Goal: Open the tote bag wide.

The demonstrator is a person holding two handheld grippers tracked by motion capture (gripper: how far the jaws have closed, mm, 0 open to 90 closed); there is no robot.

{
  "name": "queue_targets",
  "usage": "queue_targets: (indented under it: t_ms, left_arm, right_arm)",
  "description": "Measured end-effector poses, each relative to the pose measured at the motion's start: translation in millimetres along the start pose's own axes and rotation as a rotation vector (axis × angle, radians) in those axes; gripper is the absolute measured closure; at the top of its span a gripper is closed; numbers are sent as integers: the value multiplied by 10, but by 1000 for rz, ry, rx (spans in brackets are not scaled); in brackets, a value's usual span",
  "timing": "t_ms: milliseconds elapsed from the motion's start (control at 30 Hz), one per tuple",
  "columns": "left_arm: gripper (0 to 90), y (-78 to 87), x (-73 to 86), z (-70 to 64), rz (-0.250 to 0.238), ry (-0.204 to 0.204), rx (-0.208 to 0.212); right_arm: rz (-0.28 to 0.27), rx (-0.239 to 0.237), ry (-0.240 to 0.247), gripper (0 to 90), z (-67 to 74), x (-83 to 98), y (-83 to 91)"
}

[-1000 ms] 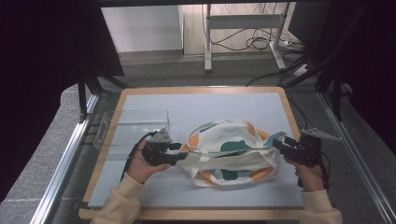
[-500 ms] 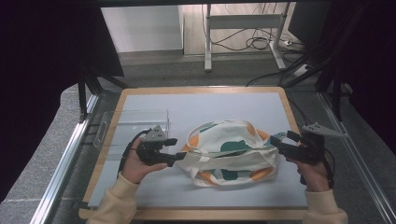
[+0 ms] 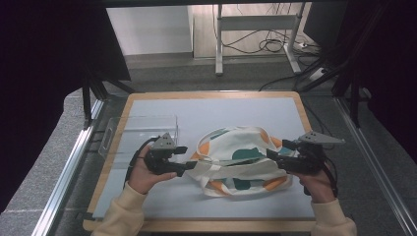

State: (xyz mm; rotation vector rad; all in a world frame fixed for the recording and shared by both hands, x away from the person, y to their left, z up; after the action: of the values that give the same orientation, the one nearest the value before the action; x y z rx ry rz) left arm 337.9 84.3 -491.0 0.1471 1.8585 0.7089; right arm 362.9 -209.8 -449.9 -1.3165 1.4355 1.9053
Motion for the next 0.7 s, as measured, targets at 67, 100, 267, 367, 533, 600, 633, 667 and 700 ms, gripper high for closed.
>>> queue_targets:
  t_ms: [67,100,267,367,533,600,633,667,700]
  left_arm:
    - [359,-1,-24,-13,-6,-5,3]
    - [359,-7,-41,-23,-11,-5,7]
    - [360,-34,-75,-35,-11,-8,6]
    - [360,-52,-103,-54,-12,-12,12]
    - [362,-129,-183,-83,-5,-29,25]
    - [363,-170,-209,-81,-2,-31,33]
    - [364,-194,-223,-79,0,-34,36]
    - [368,-240,-250,-77,3,-32,45]
    - [371,-240,-250,-77,3,-32,45]
  right_arm:
    - [-1,-12,11,258,41,0,1]
    - [0,-20,16,259,66,3,1]
    - [10,-33,38,261,129,45,-11]
    - [12,-34,48,263,148,57,-3]
    - [5,-38,51,264,155,47,13]
    - [6,-38,50,264,156,48,13]
    - [6,-39,53,264,156,49,12]
    - [6,-40,54,264,159,53,12]
    - [6,-40,55,264,160,54,12]
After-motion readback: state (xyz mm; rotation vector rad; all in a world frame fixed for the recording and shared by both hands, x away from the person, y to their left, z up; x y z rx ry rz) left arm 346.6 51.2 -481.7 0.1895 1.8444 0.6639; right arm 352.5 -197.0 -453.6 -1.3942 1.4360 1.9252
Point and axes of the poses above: each handheld gripper's, and its own axes: y roughly backward along the jaws, x roughly out of its underside, z roughly to its left, the point moved 9 cm from there along -y, roughly forward along the jaws, and after that the axes turned 14 degrees about x, right-handed, at the moved point
